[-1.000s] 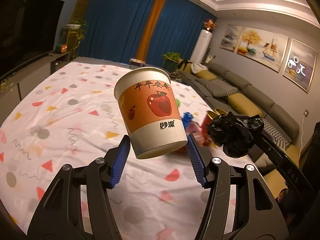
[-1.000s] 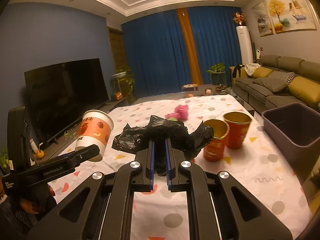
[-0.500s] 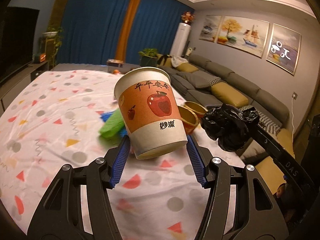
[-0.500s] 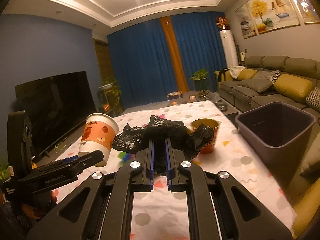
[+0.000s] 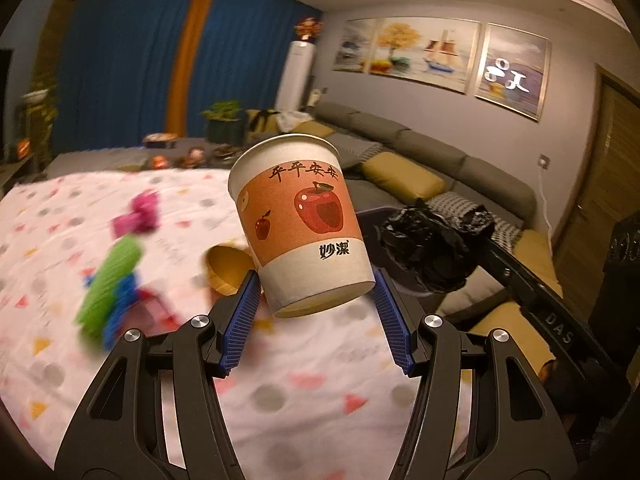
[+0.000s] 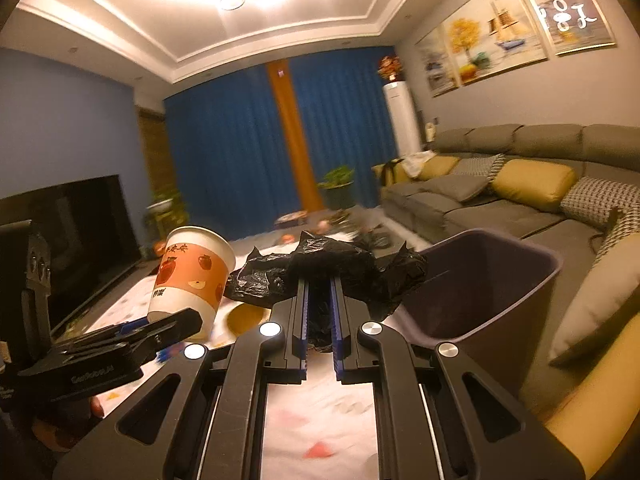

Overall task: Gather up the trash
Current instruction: 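Carry the apple-print cup and black bag to the grey bin and release them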

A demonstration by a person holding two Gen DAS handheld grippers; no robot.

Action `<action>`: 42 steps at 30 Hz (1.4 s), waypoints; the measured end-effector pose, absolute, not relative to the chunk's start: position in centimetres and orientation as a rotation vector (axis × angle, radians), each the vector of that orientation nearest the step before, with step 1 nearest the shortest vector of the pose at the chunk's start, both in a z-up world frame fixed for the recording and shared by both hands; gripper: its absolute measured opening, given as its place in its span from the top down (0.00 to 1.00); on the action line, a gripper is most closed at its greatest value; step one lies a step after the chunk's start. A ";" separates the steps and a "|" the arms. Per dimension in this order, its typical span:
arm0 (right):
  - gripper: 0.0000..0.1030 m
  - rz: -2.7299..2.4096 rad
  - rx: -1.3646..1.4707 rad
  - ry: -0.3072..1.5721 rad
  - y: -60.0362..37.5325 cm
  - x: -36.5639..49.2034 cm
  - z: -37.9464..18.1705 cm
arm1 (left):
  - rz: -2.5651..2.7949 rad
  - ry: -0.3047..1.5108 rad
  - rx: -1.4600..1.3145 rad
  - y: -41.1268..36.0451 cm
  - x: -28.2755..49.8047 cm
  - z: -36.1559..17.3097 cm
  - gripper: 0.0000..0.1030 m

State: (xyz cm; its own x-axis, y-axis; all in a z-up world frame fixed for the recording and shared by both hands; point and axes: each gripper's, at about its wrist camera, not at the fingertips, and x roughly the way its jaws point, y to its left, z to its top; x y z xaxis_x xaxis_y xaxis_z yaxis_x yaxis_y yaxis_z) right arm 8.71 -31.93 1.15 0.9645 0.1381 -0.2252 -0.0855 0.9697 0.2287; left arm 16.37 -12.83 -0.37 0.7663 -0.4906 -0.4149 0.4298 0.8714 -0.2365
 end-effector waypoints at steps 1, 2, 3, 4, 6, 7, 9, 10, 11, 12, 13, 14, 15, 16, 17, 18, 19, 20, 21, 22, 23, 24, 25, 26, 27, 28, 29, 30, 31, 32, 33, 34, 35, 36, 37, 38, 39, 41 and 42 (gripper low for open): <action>0.90 0.093 0.222 0.235 -32.7 9.1 1.3 | -0.514 0.482 -0.125 -13.5 16.7 -0.3 0.45; 0.90 0.076 0.227 0.230 -33.4 9.4 1.5 | -0.532 0.477 -0.120 -14.4 17.1 -0.1 0.45; 0.90 0.059 0.233 0.224 -34.3 9.7 1.6 | -0.548 0.472 -0.118 -15.2 17.5 0.0 0.45; 0.90 0.046 0.237 0.221 -34.9 9.9 1.6 | -0.566 0.469 -0.117 -16.2 18.0 0.1 0.45; 0.90 0.016 0.248 0.220 -36.2 10.7 1.6 | -0.594 0.467 -0.115 -17.9 18.8 0.3 0.45; 0.90 0.006 0.252 0.221 -36.6 11.2 1.6 | -0.609 0.466 -0.112 -19.0 19.5 0.3 0.45; 0.90 -0.015 0.256 0.226 -37.6 12.1 1.5 | -0.633 0.474 -0.102 -20.7 20.7 0.2 0.45; 0.90 -0.023 0.256 0.227 -38.1 12.4 1.4 | -0.639 0.483 -0.097 -21.6 21.2 0.1 0.45; 0.90 -0.032 0.256 0.228 -38.4 12.7 1.3 | -0.645 0.487 -0.096 -21.9 21.7 0.0 0.45; 0.90 -0.042 0.256 0.229 -38.7 13.0 1.2 | -0.661 0.496 -0.100 -22.6 22.4 -0.2 0.45; 0.90 -0.053 0.258 0.229 -39.1 13.4 1.1 | -0.670 0.504 -0.104 -22.9 22.9 -0.4 0.45; 0.90 -0.059 0.261 0.230 -39.5 13.8 1.0 | -0.676 0.510 -0.108 -23.2 23.5 -0.5 0.45; 0.90 -0.067 0.264 0.232 -39.9 14.3 0.9 | -0.682 0.518 -0.107 -23.9 24.2 -0.7 0.45; 0.90 -0.072 0.266 0.234 -40.1 14.7 0.8 | -0.687 0.523 -0.104 -24.5 24.7 -0.8 0.45; 0.90 -0.077 0.267 0.237 -40.4 14.9 0.6 | -0.689 0.526 -0.103 -24.9 25.1 -0.9 0.45; 0.90 -0.082 0.267 0.241 -40.7 15.1 0.4 | -0.695 0.533 -0.101 -25.5 25.7 -1.1 0.45; 0.90 -0.087 0.268 0.247 -40.9 15.5 0.2 | -0.699 0.536 -0.098 -25.9 26.0 -1.3 0.45; 0.90 -0.090 0.267 0.253 -40.9 15.7 0.0 | -0.699 0.538 -0.093 -26.5 26.3 -1.4 0.45; 0.90 -0.094 0.268 0.260 -40.8 15.9 -0.2 | -0.698 0.541 -0.087 -26.9 26.7 -1.5 0.45; 0.90 -0.095 0.270 0.270 -41.0 16.4 -0.4 | -0.699 0.547 -0.081 -27.4 27.1 -1.8 0.45; 0.90 -0.097 0.272 0.276 -41.2 16.6 -0.6 | -0.701 0.554 -0.080 -27.8 27.4 -2.1 0.45; 0.90 -0.101 0.273 0.282 -41.2 16.8 -0.7 | -0.701 0.563 -0.078 -28.1 27.8 -2.4 0.45; 0.90 -0.104 0.274 0.289 -41.4 17.0 -1.0 | -0.699 0.573 -0.074 -28.6 28.2 -2.8 0.45; 0.90 -0.106 0.276 0.294 -41.6 17.3 -0.9 | -0.698 0.580 -0.071 -28.7 28.5 -3.1 0.45; 0.90 -0.110 0.280 0.299 -41.7 17.4 -1.2 | -0.699 0.589 -0.070 -28.4 28.6 -3.5 0.45; 0.90 -0.111 0.281 0.301 -41.9 17.6 -1.2 | -0.699 0.601 -0.068 -28.6 28.9 -3.9 0.45; 0.90 -0.113 0.282 0.302 -42.1 17.7 -1.3 | -0.699 0.606 -0.068 -29.0 29.1 -4.0 0.45; 0.90 -0.116 0.282 0.303 -42.2 17.7 -1.4 | -0.700 0.615 -0.067 -29.2 29.4 -4.4 0.45; 0.90 -0.119 0.282 0.305 -42.2 17.8 -1.5 | -0.701 0.621 -0.067 -29.5 29.5 -4.5 0.45; 0.90 -0.120 0.282 0.307 -42.3 18.0 -1.5 | -0.701 0.626 -0.066 -29.7 29.6 -4.7 0.45; 0.90 -0.121 0.281 0.309 -42.2 18.1 -1.5 | -0.700 0.629 -0.065 -29.8 29.7 -4.9 0.45; 0.90 -0.122 0.280 0.311 -42.2 18.2 -1.5 | -0.702 0.634 -0.065 -30.0 29.8 -5.0 0.45; 0.90 -0.122 0.279 0.311 -42.3 18.3 -1.4 | -0.703 0.638 -0.065 -30.1 29.9 -5.1 0.45; 0.90 -0.124 0.275 0.311 -42.3 18.4 -1.4 | -0.704 0.640 -0.064 -30.2 30.0 -5.2 0.45; 0.90 -0.126 0.273 0.311 -42.3 18.5 -1.4 | -0.703 0.643 -0.060 -30.3 30.0 -5.4 0.45; 0.90 -0.128 0.272 0.312 -42.3 18.7 -1.4 | -0.701 0.644 -0.058 -30.4 30.1 -5.4 0.45; 0.90 -0.129 0.274 0.313 -42.3 18.8 -1.5 | -0.699 0.645 -0.057 -30.5 30.1 -5.5 0.45; 0.90 -0.131 0.278 0.314 -42.4 19.0 -1.6 | -0.702 0.649 -0.059 -30.5 30.2 -5.6 0.45; 0.90 -0.131 0.281 0.316 -42.3 19.2 -1.7 | -0.701 0.648 -0.057 -30.6 30.2 -5.6 0.45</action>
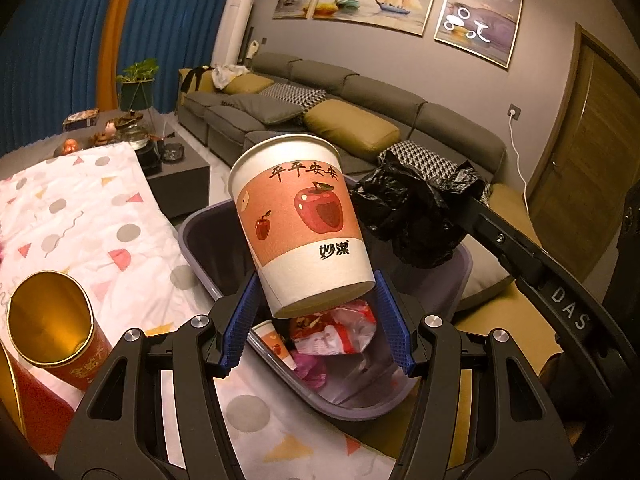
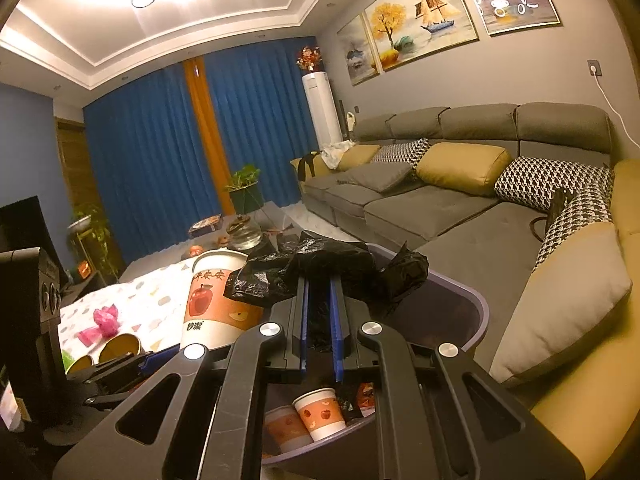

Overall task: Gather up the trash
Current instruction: 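Carry the apple-print cup and black bag to the grey bin and release them, then move both open tools back over the table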

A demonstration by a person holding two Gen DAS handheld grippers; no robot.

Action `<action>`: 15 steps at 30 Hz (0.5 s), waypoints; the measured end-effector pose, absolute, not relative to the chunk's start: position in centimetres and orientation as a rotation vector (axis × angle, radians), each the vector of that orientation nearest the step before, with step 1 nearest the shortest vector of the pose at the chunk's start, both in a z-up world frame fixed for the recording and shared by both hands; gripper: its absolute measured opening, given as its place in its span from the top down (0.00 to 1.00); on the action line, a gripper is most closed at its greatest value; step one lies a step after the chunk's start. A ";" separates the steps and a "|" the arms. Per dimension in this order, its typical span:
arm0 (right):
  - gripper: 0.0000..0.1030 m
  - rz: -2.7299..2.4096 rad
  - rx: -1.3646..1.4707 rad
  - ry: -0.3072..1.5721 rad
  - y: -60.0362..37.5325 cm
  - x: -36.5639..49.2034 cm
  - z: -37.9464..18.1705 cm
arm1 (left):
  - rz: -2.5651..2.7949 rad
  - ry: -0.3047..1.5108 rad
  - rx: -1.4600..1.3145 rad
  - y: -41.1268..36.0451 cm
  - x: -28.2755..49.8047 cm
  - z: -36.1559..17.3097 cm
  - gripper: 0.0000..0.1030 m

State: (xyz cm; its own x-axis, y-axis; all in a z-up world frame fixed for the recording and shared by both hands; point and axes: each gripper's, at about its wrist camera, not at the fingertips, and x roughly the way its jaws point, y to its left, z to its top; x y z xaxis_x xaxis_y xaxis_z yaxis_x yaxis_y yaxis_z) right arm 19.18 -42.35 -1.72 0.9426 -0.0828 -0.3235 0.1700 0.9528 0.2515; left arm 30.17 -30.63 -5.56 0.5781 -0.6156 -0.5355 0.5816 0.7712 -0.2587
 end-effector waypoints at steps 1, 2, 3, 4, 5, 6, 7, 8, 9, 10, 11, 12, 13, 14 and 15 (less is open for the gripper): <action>0.90 -0.131 0.282 0.316 -42.1 19.3 -1.7 | -0.701 0.648 -0.053 -30.7 30.2 -5.6 0.45; 0.90 -0.131 0.283 0.319 -42.1 19.5 -1.8 | -0.700 0.648 -0.049 -30.8 30.2 -5.7 0.45; 0.90 -0.129 0.282 0.320 -42.0 19.7 -1.8 | -0.698 0.650 -0.042 -30.9 30.3 -5.8 0.45; 0.89 -0.129 0.280 0.320 -42.0 19.8 -1.8 | -0.697 0.652 -0.036 -31.0 30.3 -5.8 0.45; 0.89 -0.126 0.280 0.320 -41.9 19.9 -1.9 | -0.694 0.654 -0.032 -31.1 30.3 -5.9 0.45; 0.89 -0.121 0.281 0.321 -41.9 20.1 -1.8 | -0.696 0.654 -0.032 -31.1 30.4 -6.0 0.44; 0.86 -0.114 0.285 0.319 -41.9 20.2 -1.9 | -0.692 0.650 -0.029 -31.1 30.3 -6.0 0.44; 0.76 -0.108 0.289 0.316 -41.9 20.2 -1.8 | -0.680 0.645 -0.018 -31.1 30.3 -6.1 0.39; 0.71 -0.107 0.294 0.313 -42.0 20.1 -1.8 | -0.671 0.641 -0.008 -31.1 30.2 -6.1 0.32; 0.62 -0.112 0.302 0.306 -42.0 20.1 -1.8 | -0.656 0.633 0.000 -30.9 30.2 -6.1 0.28; 0.60 -0.111 0.308 0.302 -42.2 20.0 -1.8 | -0.645 0.628 0.001 -30.7 30.1 -6.1 0.25; 0.60 -0.114 0.312 0.302 -42.4 19.9 -1.7 | -0.637 0.624 -0.001 -30.4 30.1 -6.1 0.22; 0.60 -0.120 0.313 0.302 -42.5 19.8 -1.7 | -0.624 0.623 -0.004 -30.0 30.1 -6.1 0.21; 0.60 -0.123 0.313 0.299 -42.5 19.7 -1.6 | -0.606 0.621 -0.006 -29.7 30.0 -6.1 0.18; 0.58 -0.124 0.314 0.294 -42.6 19.5 -1.5 | -0.592 0.617 -0.013 -29.1 30.0 -5.9 0.17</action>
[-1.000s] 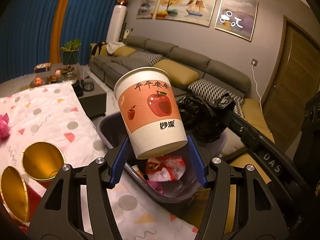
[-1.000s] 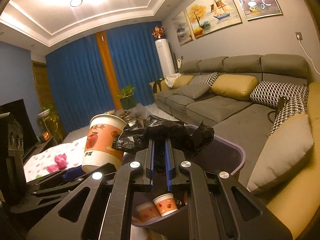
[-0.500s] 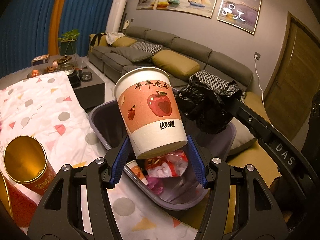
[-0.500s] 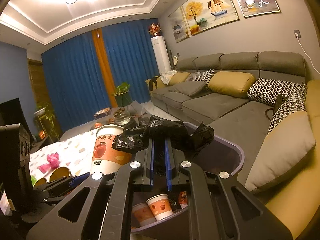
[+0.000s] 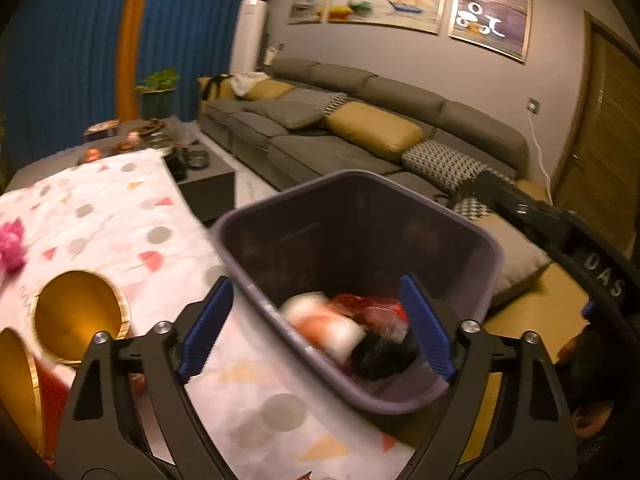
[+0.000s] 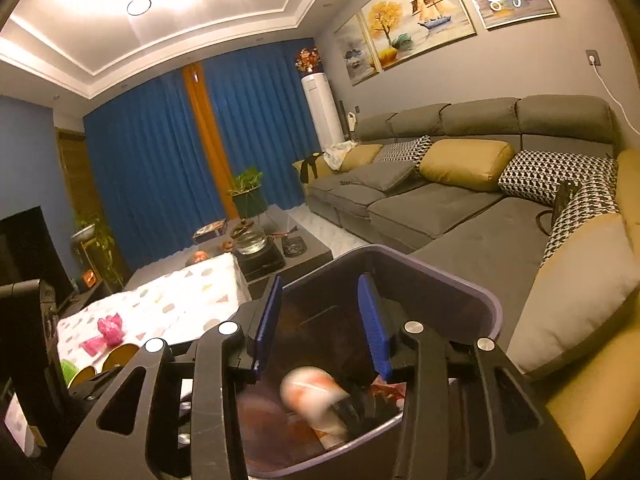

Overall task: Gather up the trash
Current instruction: 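Move both open tools back over the table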

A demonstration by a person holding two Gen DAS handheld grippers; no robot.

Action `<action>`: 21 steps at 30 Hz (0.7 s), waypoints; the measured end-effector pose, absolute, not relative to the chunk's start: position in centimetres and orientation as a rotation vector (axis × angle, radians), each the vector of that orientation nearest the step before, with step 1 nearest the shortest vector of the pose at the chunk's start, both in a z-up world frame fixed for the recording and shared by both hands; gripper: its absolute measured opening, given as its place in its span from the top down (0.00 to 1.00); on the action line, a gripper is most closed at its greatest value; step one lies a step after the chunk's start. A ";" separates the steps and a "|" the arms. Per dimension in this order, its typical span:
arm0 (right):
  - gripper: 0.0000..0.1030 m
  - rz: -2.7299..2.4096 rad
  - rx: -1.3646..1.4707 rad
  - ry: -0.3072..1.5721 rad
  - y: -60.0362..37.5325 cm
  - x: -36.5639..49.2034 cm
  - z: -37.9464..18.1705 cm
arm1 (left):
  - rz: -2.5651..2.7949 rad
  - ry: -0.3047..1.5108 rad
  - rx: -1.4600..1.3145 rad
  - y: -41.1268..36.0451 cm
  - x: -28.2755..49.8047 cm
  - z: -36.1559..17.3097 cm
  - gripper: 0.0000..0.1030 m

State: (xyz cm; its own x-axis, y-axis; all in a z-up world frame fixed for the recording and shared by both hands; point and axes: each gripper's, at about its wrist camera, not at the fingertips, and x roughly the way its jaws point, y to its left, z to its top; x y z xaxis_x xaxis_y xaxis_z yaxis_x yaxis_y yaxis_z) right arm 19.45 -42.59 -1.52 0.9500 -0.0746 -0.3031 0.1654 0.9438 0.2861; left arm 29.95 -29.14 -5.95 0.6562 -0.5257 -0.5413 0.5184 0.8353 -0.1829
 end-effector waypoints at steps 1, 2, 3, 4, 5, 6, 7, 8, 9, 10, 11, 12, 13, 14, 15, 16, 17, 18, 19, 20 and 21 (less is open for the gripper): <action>0.49 -0.130 0.315 0.284 -42.5 19.1 -1.3 | -0.580 0.614 -0.020 -28.6 29.8 -5.8 0.16; 0.41 -0.137 0.314 0.274 -42.4 18.8 -1.2 | -0.568 0.612 -0.024 -28.2 29.6 -5.6 0.14; 0.39 -0.144 0.314 0.263 -42.3 18.4 -1.1 | -0.553 0.607 -0.031 -27.7 29.3 -5.4 0.13; 0.37 -0.147 0.314 0.255 -42.2 18.0 -0.9 | -0.535 0.600 -0.041 -27.1 28.9 -5.2 0.12; 0.34 -0.148 0.314 0.252 -42.0 17.7 -0.8 | -0.523 0.594 -0.046 -26.7 28.5 -4.9 0.11; 0.32 -0.149 0.312 0.249 -41.8 17.4 -0.7 | -0.509 0.585 -0.049 -26.1 28.0 -4.7 0.10; 0.29 -0.153 0.307 0.244 -41.5 16.9 -0.6 | -0.489 0.571 -0.049 -25.5 27.3 -4.5 0.10; 0.27 -0.153 0.300 0.241 -41.0 16.5 -0.5 | -0.467 0.559 -0.045 -24.9 26.6 -4.3 0.09; 0.26 -0.148 0.296 0.240 -40.8 16.3 -0.5 | -0.440 0.546 -0.040 -24.1 25.8 -4.1 0.09; 0.24 -0.140 0.292 0.239 -40.3 15.8 -0.5 | -0.423 0.537 -0.040 -23.6 25.2 -4.0 0.08; 0.21 -0.134 0.287 0.238 -39.9 15.5 -0.5 | -0.404 0.529 -0.044 -22.7 24.7 -3.9 0.08; 0.21 -0.129 0.279 0.238 -39.5 15.1 -0.6 | -0.381 0.521 -0.052 -21.5 24.0 -3.8 0.08; 0.20 -0.124 0.268 0.239 -38.9 14.7 -0.7 | -0.365 0.518 -0.057 -20.9 23.6 -3.8 0.08; 0.20 -0.117 0.259 0.242 -38.3 14.4 -0.7 | -0.341 0.515 -0.065 -20.2 23.1 -3.7 0.08; 0.20 -0.108 0.253 0.245 -37.9 14.1 -0.8 | -0.321 0.510 -0.074 -19.3 22.6 -3.7 0.08; 0.20 -0.094 0.245 0.252 -37.2 13.9 -0.9 | -0.300 0.508 -0.081 -18.4 22.1 -3.7 0.07; 0.20 -0.076 0.237 0.260 -36.3 13.6 -1.1 | -0.283 0.508 -0.086 -17.8 21.7 -3.8 0.07; 0.20 -0.062 0.232 0.267 -35.6 13.5 -1.2 | -0.270 0.509 -0.091 -17.0 21.3 -3.8 0.07; 0.20 -0.048 0.226 0.274 -35.0 13.4 -1.3 | -0.251 0.510 -0.094 -16.1 20.7 -3.9 0.07; 0.20 -0.039 0.223 0.278 -34.6 13.3 -1.4 | -0.237 0.510 -0.096 -15.4 20.4 -3.9 0.07; 0.20 -0.028 0.219 0.284 -34.1 13.2 -1.5 | -0.219 0.507 -0.099 -14.4 19.7 -3.9 0.07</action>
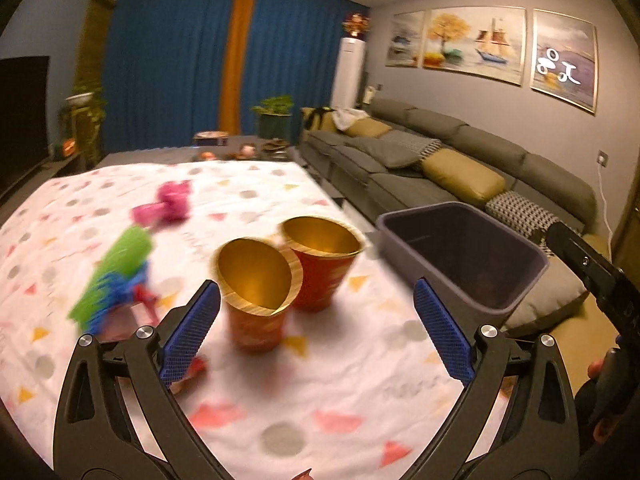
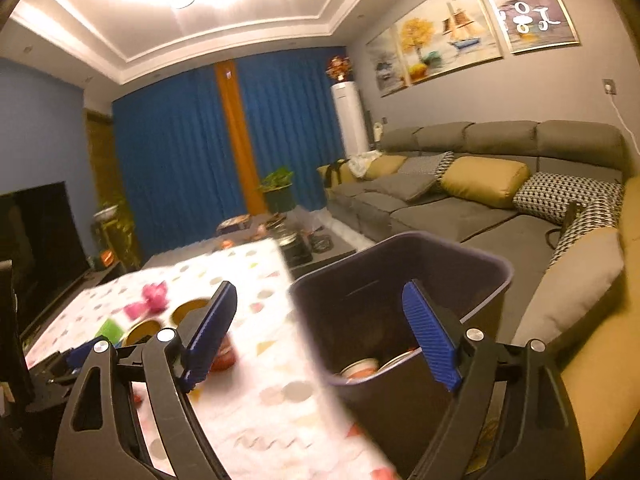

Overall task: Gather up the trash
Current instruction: 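Move both open tools back over the table, then grasp the blue foam net with the left tool while the right tool grasps the gold-lined red cup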

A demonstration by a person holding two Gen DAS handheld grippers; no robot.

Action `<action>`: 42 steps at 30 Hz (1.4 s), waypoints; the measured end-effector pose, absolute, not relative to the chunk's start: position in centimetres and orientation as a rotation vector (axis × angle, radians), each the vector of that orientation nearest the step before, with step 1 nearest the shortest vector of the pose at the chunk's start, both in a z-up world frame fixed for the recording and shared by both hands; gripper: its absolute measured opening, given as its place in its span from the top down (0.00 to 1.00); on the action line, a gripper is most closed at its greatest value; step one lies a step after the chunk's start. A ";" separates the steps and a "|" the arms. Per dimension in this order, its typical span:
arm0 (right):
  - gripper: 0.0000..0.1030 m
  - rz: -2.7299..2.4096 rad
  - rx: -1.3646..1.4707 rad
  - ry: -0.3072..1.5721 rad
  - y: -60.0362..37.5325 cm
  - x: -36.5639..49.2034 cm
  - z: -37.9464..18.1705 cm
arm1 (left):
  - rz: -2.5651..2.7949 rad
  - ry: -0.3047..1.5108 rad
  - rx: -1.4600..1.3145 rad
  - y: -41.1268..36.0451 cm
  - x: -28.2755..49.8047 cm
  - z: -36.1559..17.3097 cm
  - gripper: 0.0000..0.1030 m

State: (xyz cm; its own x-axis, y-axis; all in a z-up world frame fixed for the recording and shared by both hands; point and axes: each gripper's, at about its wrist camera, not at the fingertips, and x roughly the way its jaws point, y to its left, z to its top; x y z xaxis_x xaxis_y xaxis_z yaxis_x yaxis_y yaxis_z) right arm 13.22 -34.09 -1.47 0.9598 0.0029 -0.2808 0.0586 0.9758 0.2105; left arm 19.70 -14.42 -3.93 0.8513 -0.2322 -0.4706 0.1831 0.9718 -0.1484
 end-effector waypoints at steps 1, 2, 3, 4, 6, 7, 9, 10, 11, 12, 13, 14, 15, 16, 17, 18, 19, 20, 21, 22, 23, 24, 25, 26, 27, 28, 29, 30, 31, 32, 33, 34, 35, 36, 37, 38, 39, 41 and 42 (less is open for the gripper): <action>0.20 -0.012 0.217 0.290 -33.4 13.1 -1.6 | -0.204 0.505 -0.103 -13.6 19.2 -3.9 0.07; 0.20 0.000 0.215 0.294 -32.8 13.0 -1.7 | -0.194 0.501 -0.107 -12.7 18.7 -3.9 0.07; 0.20 0.013 0.211 0.301 -32.0 12.9 -1.8 | -0.184 0.499 -0.110 -12.1 18.3 -3.9 0.07; 0.20 0.024 0.209 0.306 -31.6 12.8 -1.9 | -0.164 0.496 -0.111 -11.1 17.8 -3.8 0.07; 0.20 0.058 0.201 0.321 -30.0 12.7 -2.2 | -0.131 0.485 -0.114 -9.5 16.9 -3.8 0.07; 0.20 0.069 0.194 0.326 -29.1 12.5 -2.4 | -0.106 0.481 -0.120 -8.2 16.3 -3.7 0.07; 0.20 0.093 0.183 0.339 -27.6 12.5 -2.7 | -0.084 0.477 -0.135 -6.7 15.6 -3.8 0.07; 0.20 0.108 0.177 0.348 -26.7 12.7 -2.9 | -0.064 0.476 -0.144 -5.6 15.2 -3.7 0.07; 0.20 0.119 0.169 0.355 -26.0 12.8 -3.0 | -0.050 0.478 -0.147 -4.8 15.0 -3.8 0.07; 0.20 0.126 0.160 0.361 -25.4 12.9 -3.1 | -0.040 0.479 -0.151 -4.3 14.8 -3.8 0.07; 0.20 0.133 0.147 0.366 -24.6 13.1 -3.3 | -0.022 0.483 -0.157 -3.3 14.5 -4.0 0.07; 0.20 0.137 0.137 0.370 -24.0 13.1 -3.5 | -0.012 0.485 -0.162 -2.6 14.3 -4.1 0.07; 0.20 0.141 0.129 0.374 -23.4 13.2 -3.6 | -0.002 0.485 -0.169 -2.0 14.1 -4.1 0.07; 0.20 0.148 0.122 0.379 -22.7 13.3 -3.8 | 0.013 0.482 -0.178 -1.0 13.8 -4.1 0.07; 0.20 0.157 0.118 0.388 -22.0 13.5 -4.0 | 0.022 0.480 -0.183 -0.4 13.8 -4.1 0.07; 0.20 0.162 0.117 0.392 -21.5 13.5 -4.1 | 0.029 0.480 -0.187 -0.1 13.7 -4.1 0.07; 0.20 0.170 0.113 0.397 -20.8 13.6 -4.3 | 0.038 0.481 -0.193 0.4 13.6 -4.1 0.07; 0.20 0.173 0.110 0.401 -20.4 13.8 -4.3 | 0.040 0.481 -0.197 0.8 13.6 -4.1 0.07; 0.20 0.177 0.107 0.406 -19.9 14.0 -4.4 | 0.039 0.483 -0.199 1.2 13.6 -4.2 0.07; 0.20 0.177 0.105 0.408 -19.7 14.1 -4.5 | 0.035 0.488 -0.198 1.4 13.6 -4.3 0.07; 0.20 0.176 0.103 0.410 -19.6 14.2 -4.5 | 0.031 0.495 -0.196 1.4 13.6 -4.4 0.07; 0.20 0.172 0.101 0.413 -19.4 14.4 -4.6 | 0.027 0.502 -0.194 1.5 13.9 -4.6 0.07; 0.20 0.170 0.100 0.417 -19.2 14.6 -4.7 | 0.019 0.510 -0.190 1.6 14.1 -4.7 0.07; 0.20 0.168 0.099 0.422 -19.2 14.7 -4.8 | 0.012 0.515 -0.185 1.6 14.3 -4.9 0.07; 0.20 0.165 0.099 0.429 -19.1 15.0 -5.0 | 0.004 0.520 -0.180 1.6 14.6 -5.1 0.07; 0.20 0.164 0.099 0.433 -19.2 15.3 -5.1 | -0.007 0.528 -0.173 1.5 14.9 -5.3 0.08; 0.20 0.162 0.098 0.437 -19.0 15.6 -5.2 | -0.019 0.535 -0.163 1.4 15.3 -5.5 0.09; 0.20 0.160 0.098 0.441 -19.0 15.8 -5.3 | -0.033 0.546 -0.153 1.5 15.7 -5.7 0.11; 0.20 0.158 0.098 0.443 -18.8 16.0 -5.3 | -0.043 0.554 -0.148 1.3 15.9 -5.8 0.13; 0.20 0.159 0.099 0.445 -18.7 16.2 -5.3 | -0.057 0.566 -0.145 1.3 16.3 -6.0 0.16; 0.20 0.159 0.099 0.446 -18.7 16.3 -5.3 | -0.062 0.574 -0.145 1.3 16.5 -6.2 0.19; 0.20 0.160 0.099 0.446 -18.6 16.5 -5.3 | -0.070 0.587 -0.147 1.3 16.9 -6.3 0.21; 0.20 0.159 0.098 0.446 -18.6 16.6 -5.3 | -0.079 0.599 -0.153 1.3 17.3 -6.5 0.24; 0.20 0.160 0.098 0.447 -18.5 16.7 -5.4 | -0.084 0.607 -0.157 1.3 17.5 -6.6 0.26; 0.20 0.160 0.099 0.450 -18.5 16.9 -5.4 | -0.091 0.613 -0.161 1.2 17.8 -6.7 0.27; 0.20 0.161 0.100 0.452 -18.6 17.0 -5.5 | -0.094 0.616 -0.160 1.2 18.0 -6.8 0.28; 0.20 0.162 0.101 0.454 -18.6 17.2 -5.5 | -0.098 0.621 -0.156 1.1 18.2 -6.9 0.31; 0.20 0.165 0.100 0.459 -18.5 17.5 -5.5 | -0.116 0.634 -0.155 0.8 18.8 -7.1 0.38; 0.20 0.167 0.100 0.462 -18.4 17.7 -5.6 | -0.129 0.644 -0.156 0.7 19.2 -7.2 0.42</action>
State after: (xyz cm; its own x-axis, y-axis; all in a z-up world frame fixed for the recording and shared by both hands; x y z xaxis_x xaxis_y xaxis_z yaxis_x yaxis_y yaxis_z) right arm 17.67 -18.39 -5.59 0.8818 0.1828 -0.4347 -0.1377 0.9815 0.1334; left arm 19.16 0.67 -7.18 0.7922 -0.1677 -0.5868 0.0708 0.9803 -0.1846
